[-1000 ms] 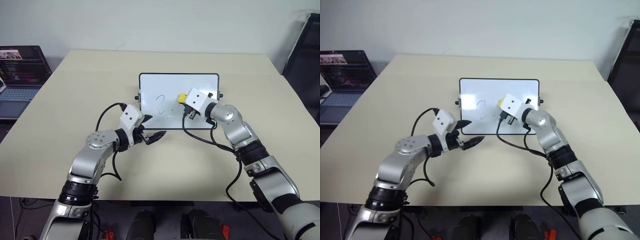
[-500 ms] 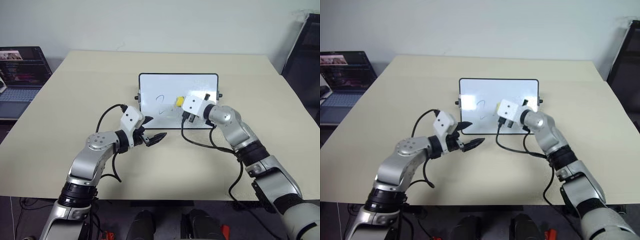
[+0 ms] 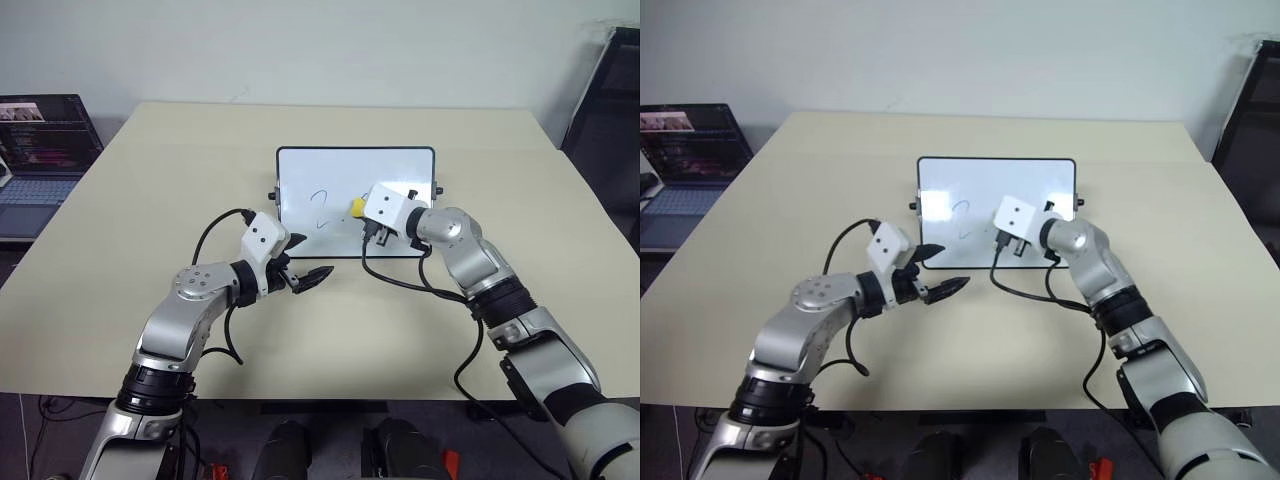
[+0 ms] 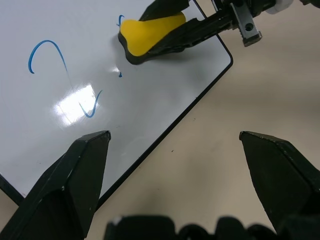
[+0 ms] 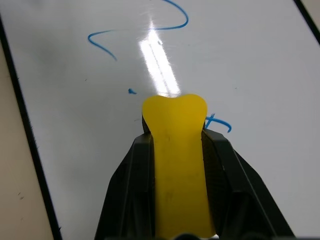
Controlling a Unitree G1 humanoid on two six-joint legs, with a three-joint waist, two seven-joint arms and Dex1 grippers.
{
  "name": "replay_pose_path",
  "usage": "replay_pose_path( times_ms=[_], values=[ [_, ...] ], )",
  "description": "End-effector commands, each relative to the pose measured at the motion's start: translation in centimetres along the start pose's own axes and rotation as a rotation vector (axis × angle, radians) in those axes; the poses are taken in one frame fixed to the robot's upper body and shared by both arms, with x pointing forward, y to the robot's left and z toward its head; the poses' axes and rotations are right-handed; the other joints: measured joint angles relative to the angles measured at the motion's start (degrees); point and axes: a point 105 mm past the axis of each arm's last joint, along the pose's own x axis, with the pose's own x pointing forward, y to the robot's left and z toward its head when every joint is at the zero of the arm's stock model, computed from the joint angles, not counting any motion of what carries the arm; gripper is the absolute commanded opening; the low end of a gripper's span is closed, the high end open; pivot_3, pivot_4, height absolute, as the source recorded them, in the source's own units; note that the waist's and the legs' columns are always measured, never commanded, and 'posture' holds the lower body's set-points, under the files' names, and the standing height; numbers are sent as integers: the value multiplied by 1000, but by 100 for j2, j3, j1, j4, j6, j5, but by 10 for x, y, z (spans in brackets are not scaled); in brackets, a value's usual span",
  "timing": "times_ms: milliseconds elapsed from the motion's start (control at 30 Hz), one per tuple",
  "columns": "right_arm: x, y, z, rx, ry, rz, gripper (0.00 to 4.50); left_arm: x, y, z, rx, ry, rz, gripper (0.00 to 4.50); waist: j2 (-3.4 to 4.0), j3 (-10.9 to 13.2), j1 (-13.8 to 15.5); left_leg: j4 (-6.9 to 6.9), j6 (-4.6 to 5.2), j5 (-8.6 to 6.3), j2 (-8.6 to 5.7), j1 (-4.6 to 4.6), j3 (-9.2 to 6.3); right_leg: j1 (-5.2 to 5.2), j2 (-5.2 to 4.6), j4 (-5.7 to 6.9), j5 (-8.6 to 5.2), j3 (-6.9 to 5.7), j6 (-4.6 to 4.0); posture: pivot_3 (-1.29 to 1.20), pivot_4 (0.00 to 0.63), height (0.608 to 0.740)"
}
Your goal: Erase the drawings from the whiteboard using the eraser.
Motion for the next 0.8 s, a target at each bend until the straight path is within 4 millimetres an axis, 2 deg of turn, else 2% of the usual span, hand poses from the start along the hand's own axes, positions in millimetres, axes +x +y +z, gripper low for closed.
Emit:
replay_pose_path(
  times_ms=[33, 167, 367, 433, 567, 633, 700, 800],
  values=[
    [-5, -34, 4, -13, -4, -127, 963, -3, -2, 17, 46, -47, -5, 4500, 0, 0, -6, 0, 0, 0, -1, 0, -1, 0, 0, 1, 0, 0, 0, 0, 150, 740],
    [-6, -24, -6, -4, 31, -58, 963, -3, -4, 17, 47, -46, -6, 4500, 0, 0, -7, -3, 0, 0, -1, -1, -3, 2, 0, -6, 0, -1, 0, 0, 150, 740],
    [-13, 4, -15, -4, 58, 101, 963, -2, -5, 18, 48, -48, -7, 4500, 0, 0, -9, -1, 0, 0, 0, 0, -4, 5, 0, -7, 0, -1, 0, 0, 150, 740],
    [-13, -1, -14, -11, 50, 62, 963, -1, -5, 19, 48, -49, -9, 4500, 0, 0, -10, 0, 0, 0, -1, 2, -2, 6, 0, -5, 0, -1, 0, 0, 150, 740],
    [-11, -28, -6, -34, 29, -90, 963, 0, -6, 20, 49, -50, -13, 4500, 0, 0, -30, 1, 0, 0, 0, 5, 0, 4, 0, 3, 0, 1, 0, 0, 150, 740],
    [-11, -36, -6, -39, 28, -121, 963, -1, -6, 20, 49, -50, -14, 4500, 0, 0, -36, 2, 0, 0, -1, 5, 1, 2, 0, 8, 0, 2, 0, 0, 150, 740],
    [-10, -37, -8, -36, 35, -116, 963, 0, -6, 20, 49, -48, -14, 4500, 0, 0, -46, 2, 0, 0, -1, 6, 0, 3, 0, 8, 0, 2, 0, 0, 150, 740],
    [-8, -28, -11, -24, 43, -55, 963, 0, -6, 19, 49, -47, -14, 4500, 0, 0, -67, -1, 0, 0, -1, 5, 0, 2, 0, 5, 0, 2, 0, 0, 150, 740]
  ],
)
